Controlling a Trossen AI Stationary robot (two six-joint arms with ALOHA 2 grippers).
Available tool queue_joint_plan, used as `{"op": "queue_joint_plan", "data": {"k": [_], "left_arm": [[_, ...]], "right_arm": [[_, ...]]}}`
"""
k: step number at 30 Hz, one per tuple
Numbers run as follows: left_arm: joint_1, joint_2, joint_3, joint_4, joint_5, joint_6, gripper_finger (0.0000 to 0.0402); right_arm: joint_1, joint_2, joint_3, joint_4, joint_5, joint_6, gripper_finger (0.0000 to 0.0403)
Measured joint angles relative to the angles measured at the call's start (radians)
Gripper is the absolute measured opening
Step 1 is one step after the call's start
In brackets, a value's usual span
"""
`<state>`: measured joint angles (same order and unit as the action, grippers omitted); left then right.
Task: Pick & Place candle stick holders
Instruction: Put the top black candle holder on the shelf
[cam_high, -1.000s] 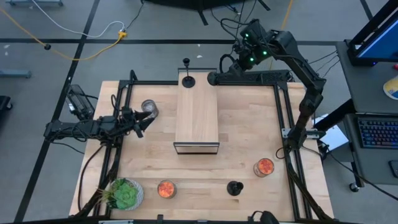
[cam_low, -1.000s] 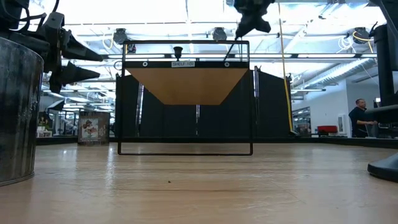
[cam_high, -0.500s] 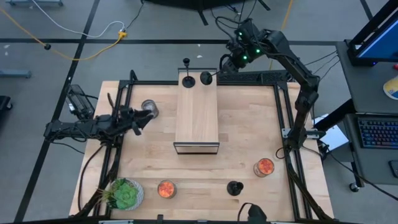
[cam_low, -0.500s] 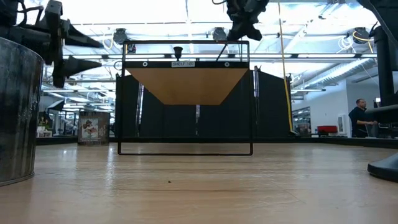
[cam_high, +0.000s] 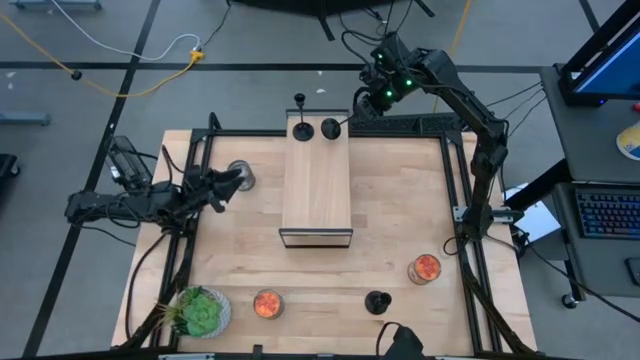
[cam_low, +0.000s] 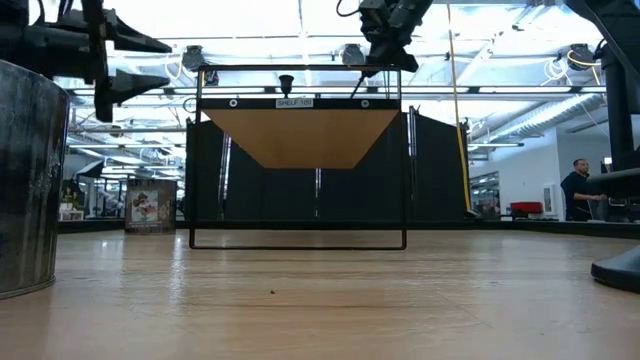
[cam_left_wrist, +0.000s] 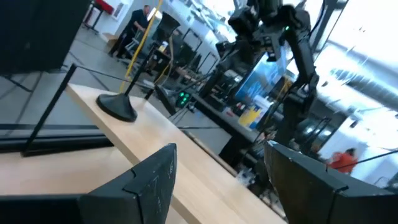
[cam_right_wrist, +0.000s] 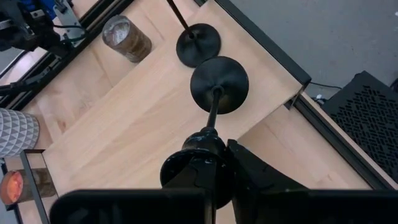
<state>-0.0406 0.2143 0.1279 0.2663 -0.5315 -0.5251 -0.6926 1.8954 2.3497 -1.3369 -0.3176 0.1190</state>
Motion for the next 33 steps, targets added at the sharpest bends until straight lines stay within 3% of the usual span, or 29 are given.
{"op": "queue_joint_plan", "data": {"k": [8, 16, 23, 33], "left_arm": [[0.000, 0.277, 0.181, -0.017, -0.016, 0.064, 0.0250], [0.000, 0.515, 0.361, -0.165, -0.019, 0.096, 0.0250], [0.000, 0.600, 0.398, -0.173, -0.019, 0.094, 0.0250], [0.000, 0.618, 0.399, -0.192, -0.018, 0.067, 0.0250]], "right_arm": [[0.000, 0.000, 0.000, 0.000, 0.000, -0.005, 0.0011], [0.000, 0.000, 0.000, 0.000, 0.004, -0.025, 0.0011], [0.000, 0.000, 0.000, 0.001, 0.057, -0.035, 0.0011], [0.000, 0.000, 0.000, -0.019, 0.051, -0.041, 0.0011]]}}
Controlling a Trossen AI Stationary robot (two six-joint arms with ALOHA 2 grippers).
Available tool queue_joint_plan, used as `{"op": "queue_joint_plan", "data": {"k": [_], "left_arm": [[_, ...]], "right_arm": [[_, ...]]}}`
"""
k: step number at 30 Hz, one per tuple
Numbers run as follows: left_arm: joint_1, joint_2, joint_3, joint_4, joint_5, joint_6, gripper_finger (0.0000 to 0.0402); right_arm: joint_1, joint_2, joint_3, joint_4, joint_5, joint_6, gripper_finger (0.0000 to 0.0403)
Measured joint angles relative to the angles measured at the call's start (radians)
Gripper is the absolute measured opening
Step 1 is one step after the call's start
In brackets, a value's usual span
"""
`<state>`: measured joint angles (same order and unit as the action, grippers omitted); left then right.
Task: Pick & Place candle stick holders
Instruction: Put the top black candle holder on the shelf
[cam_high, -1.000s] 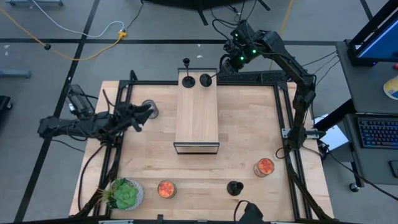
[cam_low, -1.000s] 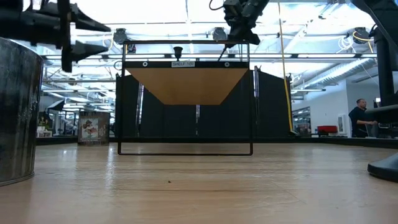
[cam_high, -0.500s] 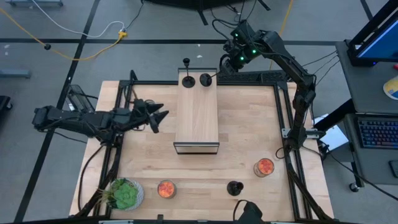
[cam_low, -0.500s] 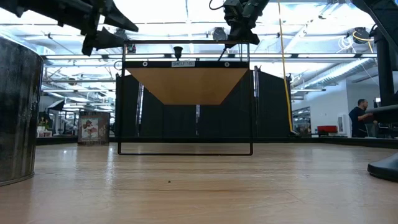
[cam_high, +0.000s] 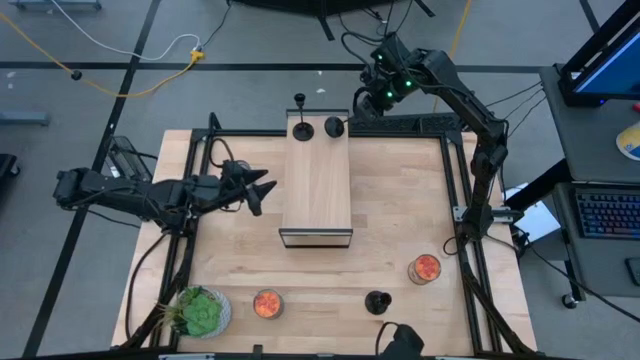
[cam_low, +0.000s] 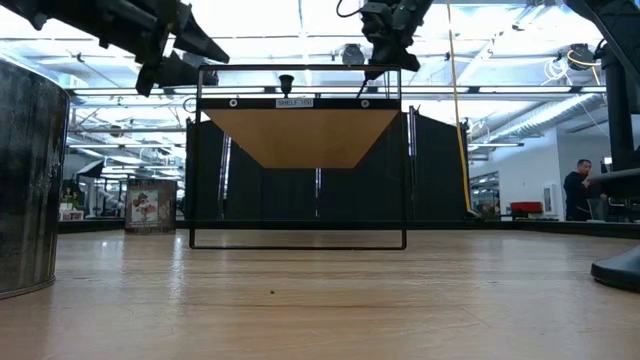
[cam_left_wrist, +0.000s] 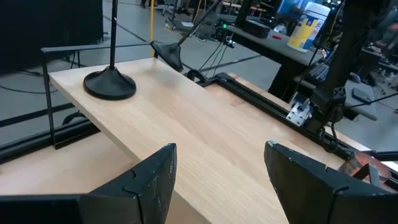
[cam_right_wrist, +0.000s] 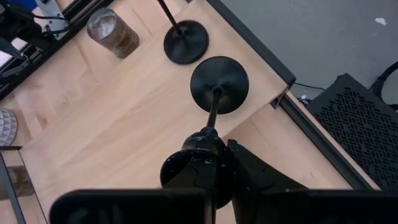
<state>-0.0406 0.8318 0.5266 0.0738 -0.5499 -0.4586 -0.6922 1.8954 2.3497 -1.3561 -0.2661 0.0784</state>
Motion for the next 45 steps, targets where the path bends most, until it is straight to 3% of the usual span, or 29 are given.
{"op": "queue_joint_plan", "data": {"k": [45], "left_arm": [[0.006, 0.000, -0.001, -0.045, 0.000, 0.036, 0.0250]], "right_arm": [[0.020, 0.050, 0.000, 0.016, -0.024, -0.029, 0.0019]]}}
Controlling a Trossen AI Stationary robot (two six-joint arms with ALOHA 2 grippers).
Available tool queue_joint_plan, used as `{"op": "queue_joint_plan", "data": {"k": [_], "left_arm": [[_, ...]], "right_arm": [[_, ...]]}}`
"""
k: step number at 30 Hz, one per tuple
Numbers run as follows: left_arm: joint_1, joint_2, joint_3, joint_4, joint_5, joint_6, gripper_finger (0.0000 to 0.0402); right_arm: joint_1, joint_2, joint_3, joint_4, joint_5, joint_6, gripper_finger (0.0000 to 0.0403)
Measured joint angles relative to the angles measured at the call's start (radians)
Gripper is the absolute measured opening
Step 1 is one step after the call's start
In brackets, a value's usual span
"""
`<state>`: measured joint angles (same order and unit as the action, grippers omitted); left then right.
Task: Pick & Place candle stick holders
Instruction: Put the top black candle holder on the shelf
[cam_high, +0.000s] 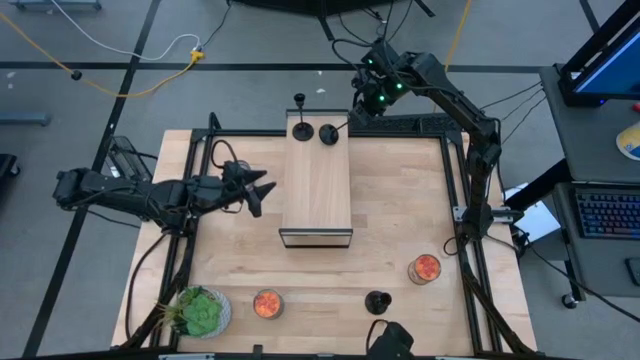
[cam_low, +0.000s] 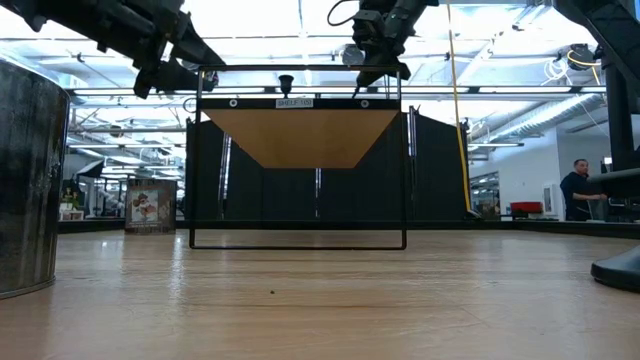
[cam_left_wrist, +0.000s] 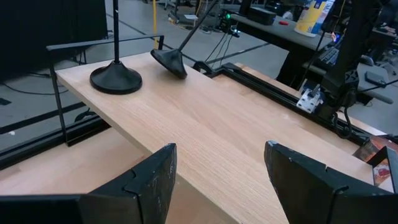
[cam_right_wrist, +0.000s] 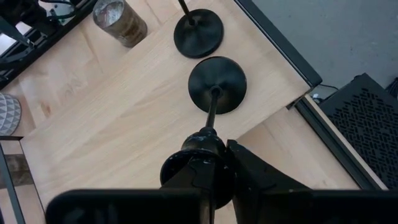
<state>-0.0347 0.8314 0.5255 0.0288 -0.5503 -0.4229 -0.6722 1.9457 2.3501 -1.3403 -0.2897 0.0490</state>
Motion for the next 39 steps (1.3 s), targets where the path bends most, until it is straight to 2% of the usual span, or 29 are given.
{"op": "queue_joint_plan", "data": {"k": [30, 39], "left_arm": [[0.014, 0.000, 0.000, -0.003, 0.002, 0.000, 0.0250], [0.014, 0.000, 0.000, -0.003, 0.002, 0.000, 0.0250]], "right_arm": [[-0.007, -0.005, 0.000, 0.006, 0.000, 0.010, 0.0020], [-0.007, -0.006, 0.000, 0.051, -0.027, 0.022, 0.0048]]}}
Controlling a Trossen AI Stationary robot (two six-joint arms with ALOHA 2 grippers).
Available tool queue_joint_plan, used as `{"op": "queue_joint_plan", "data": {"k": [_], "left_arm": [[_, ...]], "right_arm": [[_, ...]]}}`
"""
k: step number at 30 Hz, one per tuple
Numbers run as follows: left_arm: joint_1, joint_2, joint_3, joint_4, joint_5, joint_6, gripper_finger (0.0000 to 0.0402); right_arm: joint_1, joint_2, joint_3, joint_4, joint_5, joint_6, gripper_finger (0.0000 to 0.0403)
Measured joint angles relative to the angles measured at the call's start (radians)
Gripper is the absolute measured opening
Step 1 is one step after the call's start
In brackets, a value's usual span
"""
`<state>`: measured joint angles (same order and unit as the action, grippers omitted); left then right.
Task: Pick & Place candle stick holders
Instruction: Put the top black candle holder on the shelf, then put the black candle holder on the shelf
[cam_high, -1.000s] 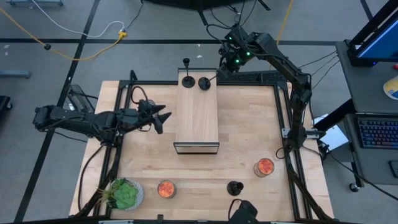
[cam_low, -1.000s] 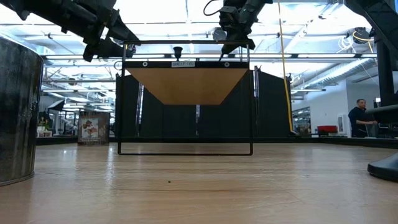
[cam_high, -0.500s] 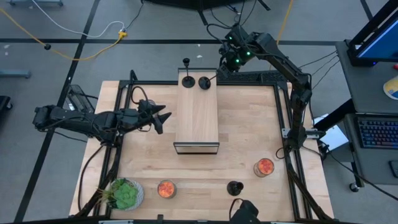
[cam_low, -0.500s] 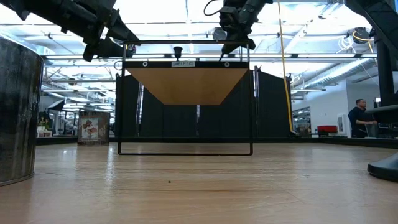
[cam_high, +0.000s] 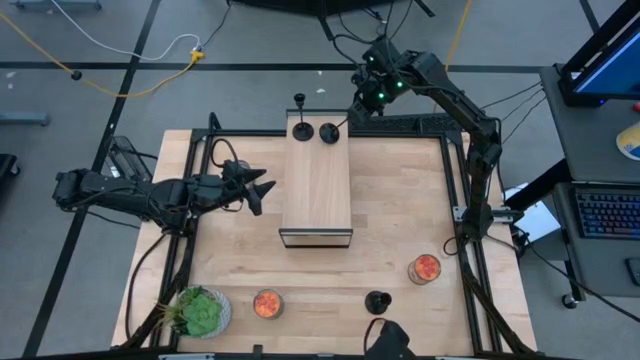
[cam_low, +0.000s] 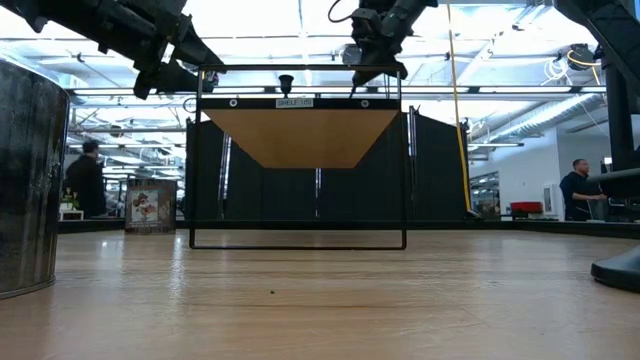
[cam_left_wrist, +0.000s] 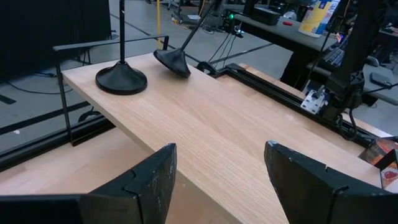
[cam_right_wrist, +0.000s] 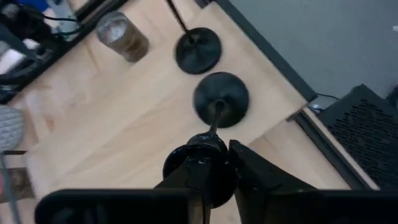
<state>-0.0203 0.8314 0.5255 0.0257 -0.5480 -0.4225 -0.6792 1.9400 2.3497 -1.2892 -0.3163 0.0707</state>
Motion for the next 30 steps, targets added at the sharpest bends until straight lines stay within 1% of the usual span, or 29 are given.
{"op": "queue_joint_plan", "data": {"k": [3, 11, 21, 30], "left_arm": [[0.000, 0.000, 0.000, 0.000, 0.000, 0.000, 0.0250], [0.000, 0.000, 0.000, 0.000, 0.000, 0.000, 0.0250], [0.000, 0.000, 0.000, -0.003, 0.000, 0.001, 0.0250], [0.000, 0.000, 0.000, -0.032, 0.000, 0.000, 0.0250]], "right_arm": [[0.000, 0.000, 0.000, 0.011, -0.024, -0.001, 0.0058], [0.000, 0.000, 0.000, 0.084, -0.026, 0.003, 0.0079], [0.000, 0.000, 0.000, 0.193, -0.026, -0.004, 0.0079], [0.000, 0.000, 0.000, 0.246, -0.026, -0.004, 0.0078]]}}
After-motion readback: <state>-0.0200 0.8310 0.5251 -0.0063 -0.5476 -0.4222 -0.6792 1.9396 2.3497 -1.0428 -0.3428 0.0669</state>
